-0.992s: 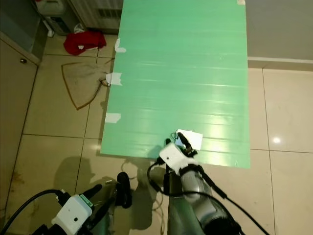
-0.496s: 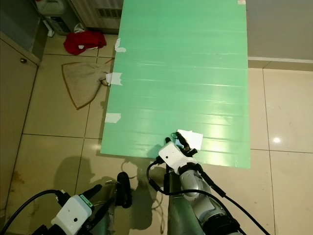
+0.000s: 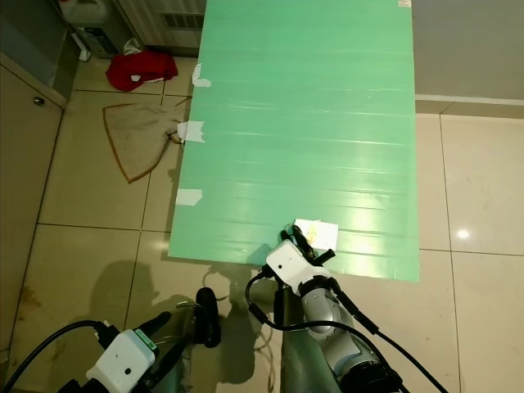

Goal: Hang keys on a hook

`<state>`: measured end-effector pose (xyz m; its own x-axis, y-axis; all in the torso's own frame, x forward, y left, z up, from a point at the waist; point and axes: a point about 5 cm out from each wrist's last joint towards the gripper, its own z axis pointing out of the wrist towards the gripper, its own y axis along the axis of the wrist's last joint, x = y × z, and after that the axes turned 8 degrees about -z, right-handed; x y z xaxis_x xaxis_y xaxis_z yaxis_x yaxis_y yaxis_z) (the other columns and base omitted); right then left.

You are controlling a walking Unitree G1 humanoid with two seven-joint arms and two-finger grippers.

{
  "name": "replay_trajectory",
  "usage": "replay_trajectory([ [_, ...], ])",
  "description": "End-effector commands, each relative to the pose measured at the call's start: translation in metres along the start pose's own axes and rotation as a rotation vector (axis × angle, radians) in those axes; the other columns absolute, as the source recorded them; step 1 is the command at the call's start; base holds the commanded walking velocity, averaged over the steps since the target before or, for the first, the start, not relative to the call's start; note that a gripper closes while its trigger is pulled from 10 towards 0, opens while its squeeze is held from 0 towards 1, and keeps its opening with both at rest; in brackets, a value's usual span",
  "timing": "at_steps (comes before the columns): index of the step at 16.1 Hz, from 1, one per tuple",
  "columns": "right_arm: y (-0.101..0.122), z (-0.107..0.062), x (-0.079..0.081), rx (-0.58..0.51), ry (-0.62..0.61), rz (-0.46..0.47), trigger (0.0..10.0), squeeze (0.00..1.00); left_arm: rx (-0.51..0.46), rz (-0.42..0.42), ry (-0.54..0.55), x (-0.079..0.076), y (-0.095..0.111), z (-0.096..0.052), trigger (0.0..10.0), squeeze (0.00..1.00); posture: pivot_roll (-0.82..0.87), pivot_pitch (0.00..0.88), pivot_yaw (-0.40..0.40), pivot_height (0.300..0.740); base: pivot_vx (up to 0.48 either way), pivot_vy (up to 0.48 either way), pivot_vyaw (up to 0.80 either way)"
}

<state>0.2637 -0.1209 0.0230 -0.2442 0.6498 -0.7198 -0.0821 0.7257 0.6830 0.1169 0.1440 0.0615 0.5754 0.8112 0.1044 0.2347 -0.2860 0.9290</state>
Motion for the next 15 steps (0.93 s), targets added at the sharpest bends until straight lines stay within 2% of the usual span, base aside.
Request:
replay_trajectory([
  [1,-0.010,-0.012,0.014,0.043,0.051,0.017,0.0,0.00,0.045,-0.016,-0.017,-0.006,-0.008,-0.004,10.0,0.00,0.08,0.556,0.062,0.736,0.000,0.000,0.00],
  [4,-0.011,-0.011,0.008,0.039,0.027,0.032,0.0,0.00,0.039,-0.013,-0.017,-0.005,-0.009,0.001,10.0,0.00,0.07,0.535,0.055,0.736,0.000,0.000,0.00],
  [9,0.012,0.000,-0.031,-0.042,-0.108,0.099,0.0,0.00,-0.025,0.030,0.029,0.017,0.000,0.030,10.0,0.00,0.06,0.429,0.048,0.736,0.000,0.000,0.00],
  [10,0.014,0.001,-0.037,-0.053,-0.124,0.110,0.0,0.00,-0.030,0.028,0.041,0.020,0.001,0.034,10.0,0.00,0.06,0.402,0.046,0.736,0.000,0.000,0.00],
  [12,0.019,0.002,-0.054,-0.068,-0.172,0.151,0.0,0.00,-0.027,-0.007,0.101,0.034,0.003,0.053,10.0,0.00,0.04,0.321,0.037,0.736,0.000,0.000,0.00],
  [13,0.022,-0.001,-0.072,-0.072,-0.212,0.202,0.0,0.00,-0.069,-0.057,0.144,0.048,0.016,0.070,10.0,0.00,0.01,0.271,0.039,0.736,0.000,0.000,0.00],
  [14,0.021,-0.002,-0.075,-0.073,-0.216,0.224,0.0,0.00,-0.102,-0.078,0.138,0.051,0.023,0.074,10.0,0.00,-0.01,0.237,0.042,0.736,0.000,0.000,0.00],
  [15,0.024,-0.010,-0.079,-0.094,-0.218,0.344,0.0,0.00,-0.161,-0.106,0.141,0.058,0.039,0.081,10.0,0.00,-0.02,0.202,0.045,0.736,0.000,0.000,0.00],
])
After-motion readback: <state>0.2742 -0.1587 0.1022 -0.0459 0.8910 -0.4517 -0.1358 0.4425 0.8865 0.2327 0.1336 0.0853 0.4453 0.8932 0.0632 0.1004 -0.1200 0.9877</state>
